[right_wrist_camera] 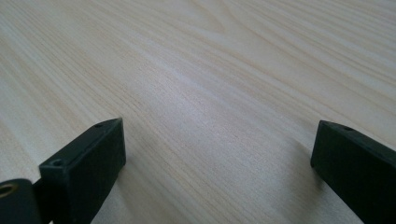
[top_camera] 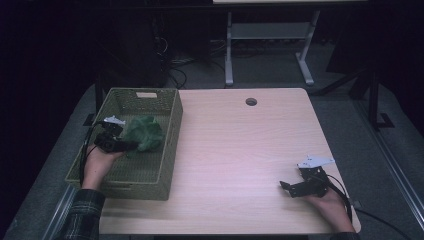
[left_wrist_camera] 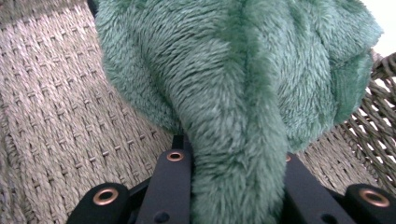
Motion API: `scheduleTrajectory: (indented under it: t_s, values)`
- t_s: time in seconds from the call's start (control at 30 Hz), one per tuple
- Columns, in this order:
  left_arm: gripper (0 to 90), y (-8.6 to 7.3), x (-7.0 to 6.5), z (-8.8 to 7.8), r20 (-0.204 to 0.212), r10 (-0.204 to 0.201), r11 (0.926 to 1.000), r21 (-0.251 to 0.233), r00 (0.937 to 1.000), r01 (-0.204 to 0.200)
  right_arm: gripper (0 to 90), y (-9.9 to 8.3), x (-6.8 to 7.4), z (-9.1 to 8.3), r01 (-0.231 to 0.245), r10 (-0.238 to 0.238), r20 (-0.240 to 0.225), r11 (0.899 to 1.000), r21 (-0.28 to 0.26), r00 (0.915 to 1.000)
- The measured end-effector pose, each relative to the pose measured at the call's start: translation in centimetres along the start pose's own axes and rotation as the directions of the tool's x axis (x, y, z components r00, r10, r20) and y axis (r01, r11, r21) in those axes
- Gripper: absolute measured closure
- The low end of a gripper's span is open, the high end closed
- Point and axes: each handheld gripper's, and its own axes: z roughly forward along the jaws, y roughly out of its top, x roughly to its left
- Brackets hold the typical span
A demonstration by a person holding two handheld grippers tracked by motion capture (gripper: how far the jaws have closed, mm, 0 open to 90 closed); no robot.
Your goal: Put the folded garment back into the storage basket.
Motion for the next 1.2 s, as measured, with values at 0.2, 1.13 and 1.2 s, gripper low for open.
scheduleTrajectory:
  t_s: [0.2, 1.13, 1.2]
  values:
    - [76.4, -0.4, 0.2, 0.7, -0.025, -0.015, 0.9980, 0.061, 0.9996, 0.016, 2.9, 0.0, 0.0, 0.0, 0.000, 0.000, 0.000, 1.000, 0.000, 1.0000]
    - [13.3, -0.5, -0.1, 1.7, -0.024, 0.024, 0.9982, 0.056, 0.9994, -0.023, 2.9, 0.0, 0.1, 0.0, -0.002, 0.002, 0.003, 1.000, -0.001, 1.0000]
    - [13.0, -0.4, -0.1, 1.4, -0.017, 0.018, 0.9996, 0.021, 0.9997, -0.018, 2.9, 0.0, 0.1, 0.0, -0.002, 0.002, 0.003, 1.000, -0.002, 1.0000]
